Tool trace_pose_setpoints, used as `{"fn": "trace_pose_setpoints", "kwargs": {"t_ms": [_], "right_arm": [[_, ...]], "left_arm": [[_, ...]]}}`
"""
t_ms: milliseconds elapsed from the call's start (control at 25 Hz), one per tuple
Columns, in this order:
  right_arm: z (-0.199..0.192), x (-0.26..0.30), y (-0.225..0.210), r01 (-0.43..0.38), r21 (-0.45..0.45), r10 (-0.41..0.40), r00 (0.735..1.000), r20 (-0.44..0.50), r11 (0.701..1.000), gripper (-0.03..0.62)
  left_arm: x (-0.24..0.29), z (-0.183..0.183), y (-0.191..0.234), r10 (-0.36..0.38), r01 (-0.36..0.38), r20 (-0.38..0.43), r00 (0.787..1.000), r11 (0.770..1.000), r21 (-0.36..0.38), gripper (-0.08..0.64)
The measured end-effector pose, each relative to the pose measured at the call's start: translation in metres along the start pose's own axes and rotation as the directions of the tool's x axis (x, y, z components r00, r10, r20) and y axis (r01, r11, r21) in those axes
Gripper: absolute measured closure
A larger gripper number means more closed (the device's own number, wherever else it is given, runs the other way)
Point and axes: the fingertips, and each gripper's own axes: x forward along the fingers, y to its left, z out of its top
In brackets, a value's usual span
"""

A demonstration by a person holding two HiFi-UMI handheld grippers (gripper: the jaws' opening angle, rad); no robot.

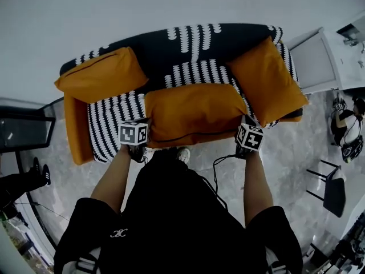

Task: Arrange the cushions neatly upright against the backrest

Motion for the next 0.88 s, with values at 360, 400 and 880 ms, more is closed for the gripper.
{"fn": "trace_pose_setpoints", "kwargs": {"t_ms": [360,400,880], "right_arm": [[0.059,0.014,0.007,0.084,-0.003,-0.085,0.996,-0.039,0.996,0.578],[0.063,0.019,0.011,0.095,-0.003,-0.095,0.994,-0.046,0.995,0.578],[0.101,0.084,0.028,0.089,-0.062,-0.097,0.987,-0.132,0.994,0.578]], "left_arm": [[0.011,0.069,0.02,-0.058,0.06,-0.032,0.998,0.997,0.052,0.545],[0.013,0.075,0.026,-0.058,0.06,-0.036,0.998,0.997,0.056,0.545],[0.052,0.104,0.063,-0.015,0.015,-0.091,0.996,1.0,-0.006,0.545]]}}
